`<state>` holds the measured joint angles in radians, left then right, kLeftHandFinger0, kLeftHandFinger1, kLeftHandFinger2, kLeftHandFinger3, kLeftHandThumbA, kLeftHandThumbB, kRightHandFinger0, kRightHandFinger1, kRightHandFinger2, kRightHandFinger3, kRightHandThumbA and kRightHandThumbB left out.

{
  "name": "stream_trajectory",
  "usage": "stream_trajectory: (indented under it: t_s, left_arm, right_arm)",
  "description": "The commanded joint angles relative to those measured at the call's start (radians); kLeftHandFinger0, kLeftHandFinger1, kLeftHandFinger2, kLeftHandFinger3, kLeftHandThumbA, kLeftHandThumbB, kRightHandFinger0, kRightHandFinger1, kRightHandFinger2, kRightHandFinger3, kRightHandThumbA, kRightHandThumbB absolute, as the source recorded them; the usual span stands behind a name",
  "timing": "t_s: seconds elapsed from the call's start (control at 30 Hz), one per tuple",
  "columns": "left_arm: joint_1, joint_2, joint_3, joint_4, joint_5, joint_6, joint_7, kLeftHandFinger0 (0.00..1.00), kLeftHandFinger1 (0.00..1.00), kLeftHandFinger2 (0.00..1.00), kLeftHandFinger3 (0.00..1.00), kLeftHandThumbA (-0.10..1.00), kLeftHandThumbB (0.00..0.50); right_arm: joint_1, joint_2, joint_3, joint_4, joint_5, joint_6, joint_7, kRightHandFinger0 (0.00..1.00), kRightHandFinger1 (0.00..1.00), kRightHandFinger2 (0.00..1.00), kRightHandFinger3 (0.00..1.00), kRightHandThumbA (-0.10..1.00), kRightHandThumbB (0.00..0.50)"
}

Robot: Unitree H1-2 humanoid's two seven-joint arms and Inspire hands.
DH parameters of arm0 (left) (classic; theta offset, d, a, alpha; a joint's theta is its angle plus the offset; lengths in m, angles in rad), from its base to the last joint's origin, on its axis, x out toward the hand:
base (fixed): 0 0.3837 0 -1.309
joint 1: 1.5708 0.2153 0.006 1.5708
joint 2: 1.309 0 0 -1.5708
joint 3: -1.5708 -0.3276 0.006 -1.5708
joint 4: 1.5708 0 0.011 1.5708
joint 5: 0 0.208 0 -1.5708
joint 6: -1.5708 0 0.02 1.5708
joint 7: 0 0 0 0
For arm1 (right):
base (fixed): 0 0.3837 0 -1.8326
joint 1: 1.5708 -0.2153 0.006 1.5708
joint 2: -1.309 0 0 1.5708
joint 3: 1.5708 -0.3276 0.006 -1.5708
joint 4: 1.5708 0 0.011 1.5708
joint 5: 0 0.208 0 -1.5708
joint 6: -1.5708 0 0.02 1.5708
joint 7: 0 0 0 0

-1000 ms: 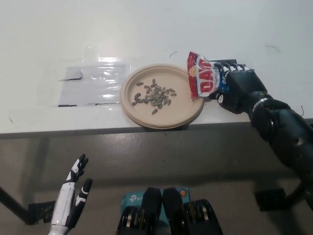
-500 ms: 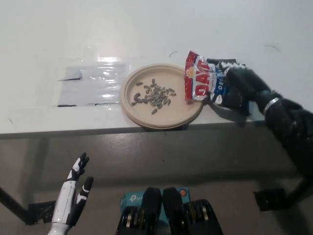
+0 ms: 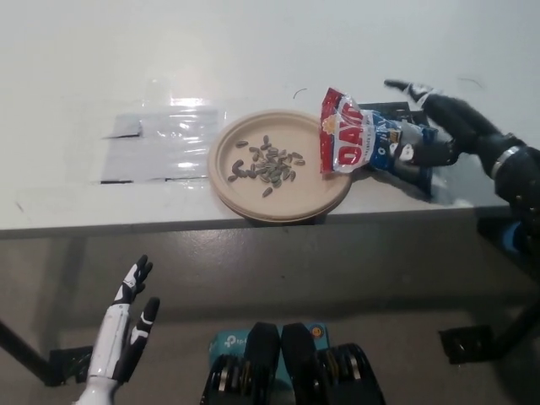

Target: The robot picks up a small bag of sunflower seeds on the right hand side and take it to the empty plate on the left hand side then pours some sunflower seeds on to the plate.

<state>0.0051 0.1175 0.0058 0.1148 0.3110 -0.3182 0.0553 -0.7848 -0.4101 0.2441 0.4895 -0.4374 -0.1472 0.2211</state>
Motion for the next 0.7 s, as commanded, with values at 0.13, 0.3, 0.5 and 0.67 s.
stream_trajectory:
  t_s: [0.13, 0.3, 0.5, 0.67]
  left_arm:
    - [-0.127, 0.005, 0.005, 0.001, 0.001, 0.014, 0.022, 1.00, 1.00, 1.00, 1.00, 1.00, 0.083]
    - [-0.192, 0.008, -0.001, 0.041, -0.006, 0.012, 0.014, 1.00, 1.00, 1.00, 1.00, 1.00, 0.148]
    - [-0.242, 0.016, 0.000, 0.059, -0.013, 0.015, 0.007, 1.00, 1.00, 1.00, 1.00, 1.00, 0.150]
    - [-0.200, 0.009, -0.008, 0.047, -0.011, 0.004, 0.006, 1.00, 1.00, 1.00, 1.00, 1.00, 0.153]
  right_arm:
    - [0.215, 0.079, -0.251, -0.713, 0.156, -0.113, -0.200, 1.00, 1.00, 1.00, 1.00, 1.00, 0.391]
    - [0.323, 0.150, -0.293, -0.940, 0.137, -0.195, -0.269, 1.00, 1.00, 1.00, 1.00, 1.00, 0.384]
    - [0.440, 0.233, -0.293, -1.085, 0.178, -0.317, -0.313, 1.00, 1.00, 1.00, 1.00, 1.00, 0.414]
    - [0.588, 0.294, -0.218, -0.988, 0.130, -0.323, -0.338, 1.00, 1.00, 1.00, 1.00, 1.00, 0.380]
